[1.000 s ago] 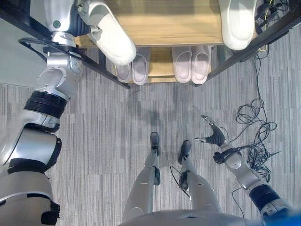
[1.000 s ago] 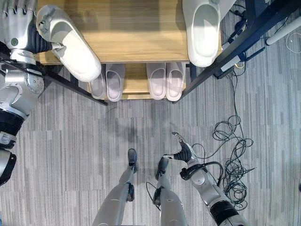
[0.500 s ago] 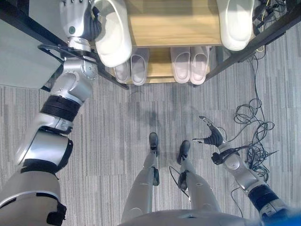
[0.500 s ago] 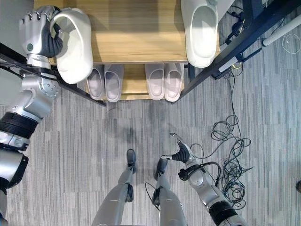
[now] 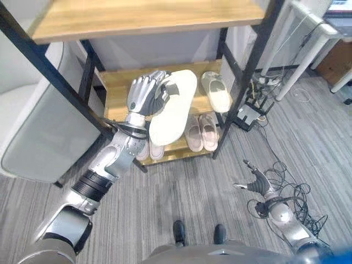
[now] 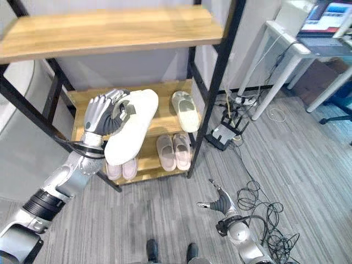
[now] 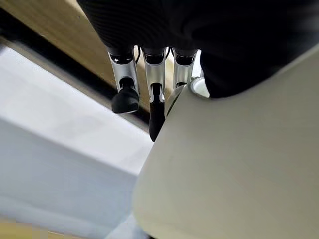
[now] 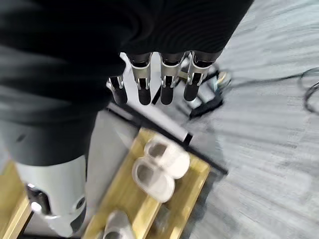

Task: Arrange the slippers neatly on the shoe rack.

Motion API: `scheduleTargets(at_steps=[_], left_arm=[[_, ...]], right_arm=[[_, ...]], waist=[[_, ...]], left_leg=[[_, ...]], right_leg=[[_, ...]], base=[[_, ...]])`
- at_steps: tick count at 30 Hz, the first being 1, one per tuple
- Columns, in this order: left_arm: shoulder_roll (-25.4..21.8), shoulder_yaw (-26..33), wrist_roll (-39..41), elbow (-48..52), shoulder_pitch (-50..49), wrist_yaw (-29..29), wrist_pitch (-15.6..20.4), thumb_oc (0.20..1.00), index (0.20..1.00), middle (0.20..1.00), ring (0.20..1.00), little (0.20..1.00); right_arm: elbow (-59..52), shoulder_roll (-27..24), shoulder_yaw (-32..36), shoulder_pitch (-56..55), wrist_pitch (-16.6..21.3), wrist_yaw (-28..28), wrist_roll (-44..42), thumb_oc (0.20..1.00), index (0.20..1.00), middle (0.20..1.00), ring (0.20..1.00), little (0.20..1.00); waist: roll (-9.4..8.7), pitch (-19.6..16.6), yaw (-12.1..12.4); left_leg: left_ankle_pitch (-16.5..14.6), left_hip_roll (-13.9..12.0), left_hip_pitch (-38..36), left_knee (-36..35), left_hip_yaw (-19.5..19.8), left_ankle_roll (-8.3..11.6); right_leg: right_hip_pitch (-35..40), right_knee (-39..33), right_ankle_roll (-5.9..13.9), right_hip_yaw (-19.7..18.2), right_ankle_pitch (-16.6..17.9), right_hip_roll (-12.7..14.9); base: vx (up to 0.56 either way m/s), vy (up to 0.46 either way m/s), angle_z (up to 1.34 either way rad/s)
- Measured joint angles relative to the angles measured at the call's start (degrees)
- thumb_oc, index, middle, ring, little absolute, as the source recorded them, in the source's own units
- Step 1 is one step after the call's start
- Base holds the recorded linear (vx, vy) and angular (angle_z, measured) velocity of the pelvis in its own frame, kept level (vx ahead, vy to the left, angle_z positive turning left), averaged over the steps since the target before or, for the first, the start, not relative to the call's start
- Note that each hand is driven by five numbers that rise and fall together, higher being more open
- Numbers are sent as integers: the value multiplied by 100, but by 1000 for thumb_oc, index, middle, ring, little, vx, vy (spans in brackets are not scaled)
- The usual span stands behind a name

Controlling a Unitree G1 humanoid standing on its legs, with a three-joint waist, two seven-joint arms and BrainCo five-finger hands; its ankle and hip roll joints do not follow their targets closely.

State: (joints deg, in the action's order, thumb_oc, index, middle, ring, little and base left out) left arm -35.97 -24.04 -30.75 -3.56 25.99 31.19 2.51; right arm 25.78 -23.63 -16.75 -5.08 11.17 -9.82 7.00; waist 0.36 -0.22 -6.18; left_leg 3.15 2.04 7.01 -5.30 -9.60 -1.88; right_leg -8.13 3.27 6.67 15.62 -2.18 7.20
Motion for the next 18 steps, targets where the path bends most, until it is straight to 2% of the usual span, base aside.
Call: scheduleTargets(at_steps=[2,4,5,7,8,9,10,11,12,13,14,15,16,17,18], left_arm=[[152,34,1,-242,-14,-3,89,200,200,200,200,200],[323,55,26,-528,-245,-12,71,200,200,200,200,200],[314,80,30,-526,-311,-13,63,200,200,200,200,200],[360,55,36,-629,-314,-21,66,200,200,200,200,200],[395,-1,41,-692,-289,-51,64,200,200,200,200,200],[306,-12,26,-658,-263,-135,125,200,200,200,200,200],[239,17,25,-652,-261,-135,154,200,200,200,200,200],[-259,161,24,-677,-232,-141,91,200,200,200,200,200],[-584,170,16,-717,-208,-170,74,200,200,200,200,200],[-574,186,7,-792,-128,-212,136,200,200,200,200,200],[-499,195,3,-882,-127,-216,195,200,200,200,200,200],[-348,236,-14,-984,-205,-271,142,200,200,200,200,200],[-343,292,-21,-980,-347,-379,117,200,200,200,200,200],[-321,403,-20,-967,-447,-377,113,200,200,200,200,200],[-310,471,-19,-940,-444,-378,93,200,200,200,200,200]], right_arm=[[12,-3,-66,37,-35,28,1,1000,1000,1000,1000,1000],[34,9,-319,40,-42,80,5,1000,1000,1000,1000,1000],[44,6,-300,31,-43,79,4,1000,1000,1000,1000,1000],[309,7,-323,151,1,63,6,1000,1000,1000,1000,1000],[476,7,-397,215,1,64,6,1000,1000,1000,1000,1000],[-152,-213,-384,-113,-49,185,0,1000,1000,1000,1000,1000],[-588,-402,-385,-302,-16,235,4,1000,1000,1000,1000,1000],[-1478,-685,-100,-739,319,293,2,1000,1000,1000,1000,1000],[-1216,-587,110,-680,305,284,-6,1000,1000,1000,1000,1000],[-871,-618,223,-632,278,280,-2,1000,1000,1000,1000,1000],[-411,-583,253,-412,213,279,-2,1000,1000,1000,1000,1000],[-103,-572,185,-248,150,288,3,1000,1000,1000,1000,1000],[-140,-496,133,-212,152,289,5,1000,1000,1000,1000,1000],[-180,-380,102,-221,158,283,4,1000,1000,1000,1000,1000],[-299,-356,24,-195,175,291,9,1000,1000,1000,1000,1000]], waist=[[80,85,-47],[81,85,8],[71,89,78],[60,117,89],[-22,154,94],[-206,227,30],[-240,243,4],[-555,437,-9],[-745,528,-110],[-693,551,-59],[-623,618,20],[-458,690,105],[-308,661,200],[-283,646,268],[-286,638,242]], left_leg=[[38,-67,12,14,27,-35],[86,-204,-11,57,120,136],[186,-271,-12,32,139,183],[243,-414,37,208,235,270],[262,-446,101,393,244,311],[298,-478,324,702,218,564],[322,-483,454,847,213,601],[304,-532,825,1446,-225,573],[-11,-528,866,1550,-482,496],[-138,-407,999,1365,-217,609],[-151,-270,1188,1082,-71,633],[-49,-251,1227,513,-138,591],[12,-348,1131,123,-240,505],[28,-382,965,12,-215,493],[17,-350,882,253,-235,474]], right_leg=[[-279,478,-18,-14,-109,-8],[-40,147,-197,178,-115,-179],[164,-136,-402,301,73,-288],[301,-175,-463,441,48,-475],[303,-51,-480,466,-54,-484],[120,163,-746,500,-294,-458],[2,323,-843,510,-367,-405],[-61,449,-942,503,-328,-341],[71,278,-931,481,-256,-416],[64,86,-907,479,-248,-519],[64,-102,-823,524,-168,-559],[150,-342,-669,565,-50,-697],[285,-546,-675,603,59,-859],[320,-590,-718,557,83,-894],[375,-682,-802,578,134,-895]], base=[[196,-299,-8],[113,-261,27],[36,-260,30],[-7,-265,37],[-74,-153,54],[-89,-138,45],[-65,-3,22],[-12,54,-12],[7,78,-26],[101,136,-15],[145,122,-7],[143,97,-1],[198,140,-17],[186,158,-7],[222,198,-4]])
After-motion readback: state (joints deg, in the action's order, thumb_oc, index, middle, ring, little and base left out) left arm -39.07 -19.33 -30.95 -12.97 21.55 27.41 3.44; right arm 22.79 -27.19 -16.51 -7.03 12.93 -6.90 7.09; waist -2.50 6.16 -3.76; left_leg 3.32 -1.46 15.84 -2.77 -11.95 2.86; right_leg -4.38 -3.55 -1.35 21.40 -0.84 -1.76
